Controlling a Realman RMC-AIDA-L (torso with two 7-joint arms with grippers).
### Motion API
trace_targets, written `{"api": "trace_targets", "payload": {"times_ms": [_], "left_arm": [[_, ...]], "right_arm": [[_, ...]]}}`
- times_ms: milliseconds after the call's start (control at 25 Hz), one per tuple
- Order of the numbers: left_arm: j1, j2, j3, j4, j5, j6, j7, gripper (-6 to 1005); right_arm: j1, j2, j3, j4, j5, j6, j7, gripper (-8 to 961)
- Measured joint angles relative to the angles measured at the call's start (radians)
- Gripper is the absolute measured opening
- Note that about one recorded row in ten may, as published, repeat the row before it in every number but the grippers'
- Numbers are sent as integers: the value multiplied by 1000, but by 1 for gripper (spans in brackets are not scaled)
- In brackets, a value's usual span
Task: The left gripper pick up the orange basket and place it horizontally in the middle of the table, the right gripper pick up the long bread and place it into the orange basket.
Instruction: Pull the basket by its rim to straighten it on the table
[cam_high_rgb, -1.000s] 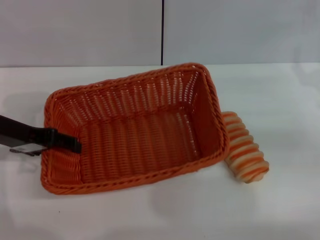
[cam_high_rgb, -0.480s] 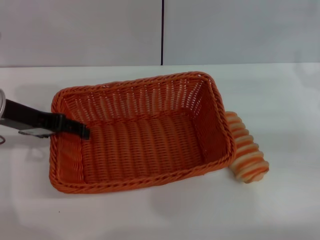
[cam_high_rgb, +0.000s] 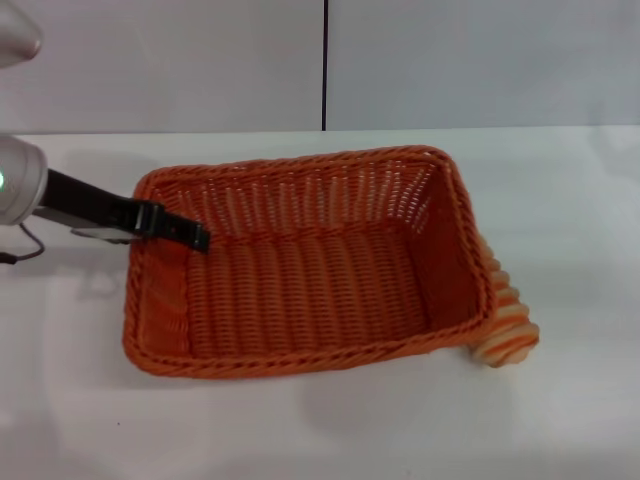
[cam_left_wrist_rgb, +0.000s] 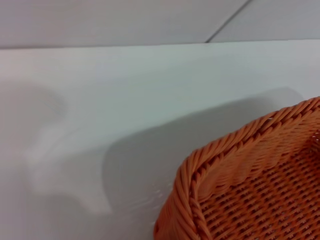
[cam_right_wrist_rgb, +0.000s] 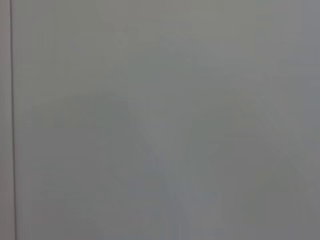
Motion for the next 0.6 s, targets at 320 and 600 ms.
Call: {"api": "trace_targets", "payload": {"times_ms": [320,600], "left_arm": [[-53,3,-27,-25,25,-42,64,825],[-77,7,-127,-4,60,-56,172,824]], "right_arm": [[-10,-3,3,0,0,0,1,557],[-13,-4,4,-10,0,4,1,557]]}}
